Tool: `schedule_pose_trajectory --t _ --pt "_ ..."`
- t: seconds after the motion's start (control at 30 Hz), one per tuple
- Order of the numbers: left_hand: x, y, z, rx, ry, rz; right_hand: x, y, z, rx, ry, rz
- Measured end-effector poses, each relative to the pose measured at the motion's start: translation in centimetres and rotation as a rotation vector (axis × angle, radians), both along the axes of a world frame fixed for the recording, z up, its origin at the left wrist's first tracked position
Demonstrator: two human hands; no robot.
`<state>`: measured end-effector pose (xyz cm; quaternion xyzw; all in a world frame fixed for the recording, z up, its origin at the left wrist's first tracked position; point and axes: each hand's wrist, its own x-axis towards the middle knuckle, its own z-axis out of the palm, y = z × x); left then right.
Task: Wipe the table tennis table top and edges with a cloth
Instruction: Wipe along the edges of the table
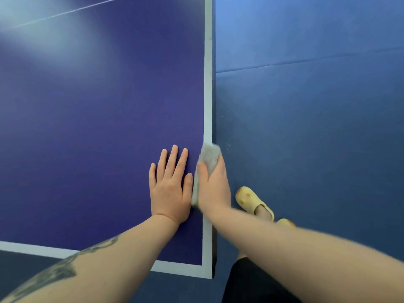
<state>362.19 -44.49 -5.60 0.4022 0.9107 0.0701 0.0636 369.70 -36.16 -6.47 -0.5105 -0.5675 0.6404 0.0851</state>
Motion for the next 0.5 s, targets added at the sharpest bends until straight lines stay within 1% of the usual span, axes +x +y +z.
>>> schedule_pose_trajectory --t 0.07,0.13,0.3,0.37,0.43,0.5 --pt "0.0 -0.1 -0.1 0.008 -0.004 -0.002 2.5 -2.7 0.8 -0.007 -0.031 0.058" --pt "0.1 0.0 -0.1 0.015 -0.005 -0.001 2.9 -2.6 1.3 0.002 -0.064 0.068" --pt "0.0 0.1 0.1 -0.028 -0.015 -0.008 -4.2 5.5 0.6 0.041 -0.057 0.032" --pt "0.1 0.0 0.1 -0.035 -0.017 -0.008 -5.0 6.6 0.2 0.061 -0.031 0.028" --pt "0.0 -0.1 0.1 -0.031 -0.019 -0.009 -3.0 4.8 0.4 0.036 -0.024 0.068" --pt "-0.1 0.0 0.1 -0.021 -0.019 -0.005 0.3 1.3 0.8 0.029 -0.05 0.128"
